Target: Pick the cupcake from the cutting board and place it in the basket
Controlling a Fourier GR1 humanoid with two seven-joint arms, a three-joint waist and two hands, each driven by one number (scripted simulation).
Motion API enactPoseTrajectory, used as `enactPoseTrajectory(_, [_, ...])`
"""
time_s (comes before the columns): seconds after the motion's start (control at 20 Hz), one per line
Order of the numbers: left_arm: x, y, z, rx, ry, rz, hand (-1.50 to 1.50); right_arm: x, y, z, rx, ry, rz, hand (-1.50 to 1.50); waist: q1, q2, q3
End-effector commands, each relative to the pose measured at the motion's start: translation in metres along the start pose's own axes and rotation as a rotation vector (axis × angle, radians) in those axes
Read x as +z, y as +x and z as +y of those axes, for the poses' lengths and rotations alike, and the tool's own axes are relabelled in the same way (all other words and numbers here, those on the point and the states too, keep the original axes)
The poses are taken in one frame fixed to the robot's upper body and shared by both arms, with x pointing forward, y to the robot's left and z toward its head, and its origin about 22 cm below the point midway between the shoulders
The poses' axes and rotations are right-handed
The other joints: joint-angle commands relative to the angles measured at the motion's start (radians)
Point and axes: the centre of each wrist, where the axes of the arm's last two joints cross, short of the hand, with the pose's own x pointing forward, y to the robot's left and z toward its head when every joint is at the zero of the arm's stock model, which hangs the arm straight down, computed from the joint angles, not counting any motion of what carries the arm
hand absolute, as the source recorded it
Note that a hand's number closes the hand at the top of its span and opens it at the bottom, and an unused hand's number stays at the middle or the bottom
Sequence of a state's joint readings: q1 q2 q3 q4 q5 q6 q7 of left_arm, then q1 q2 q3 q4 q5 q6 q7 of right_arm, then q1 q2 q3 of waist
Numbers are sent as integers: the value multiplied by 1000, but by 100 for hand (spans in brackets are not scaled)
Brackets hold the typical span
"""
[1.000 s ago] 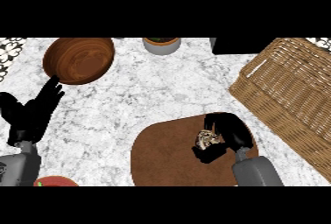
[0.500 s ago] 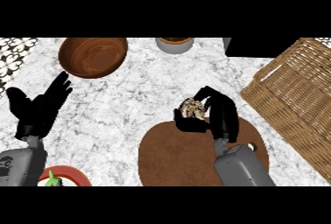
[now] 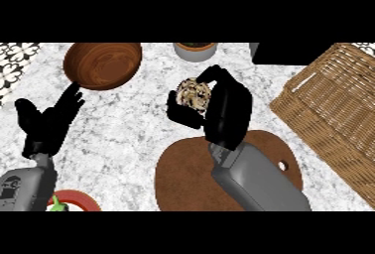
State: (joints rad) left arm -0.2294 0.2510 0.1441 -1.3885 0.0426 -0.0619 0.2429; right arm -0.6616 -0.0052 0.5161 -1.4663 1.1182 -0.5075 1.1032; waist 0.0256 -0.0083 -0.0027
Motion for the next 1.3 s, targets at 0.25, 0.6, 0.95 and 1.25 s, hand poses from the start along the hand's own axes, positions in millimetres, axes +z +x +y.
enactPoseTrajectory(0.25, [6, -7, 2, 7, -3, -3, 0, -20, 75, -29, 43, -200, 152, 150, -12, 1, 1])
enactPoseTrajectory(0.6, [5, -5, 7, 10, 3, -19, 0, -92, 88, -58, 65, -326, 206, 150, -16, 8, 2])
enactPoseTrajectory(0.95, [7, -3, 4, 1, 18, -10, 0, -143, 47, -86, 220, -428, 304, 150, -22, 7, 2])
enactPoseTrajectory(1.25, [8, -2, 23, 6, 36, -18, 0, -153, 11, -114, 257, -470, 342, 150, -30, 5, 3])
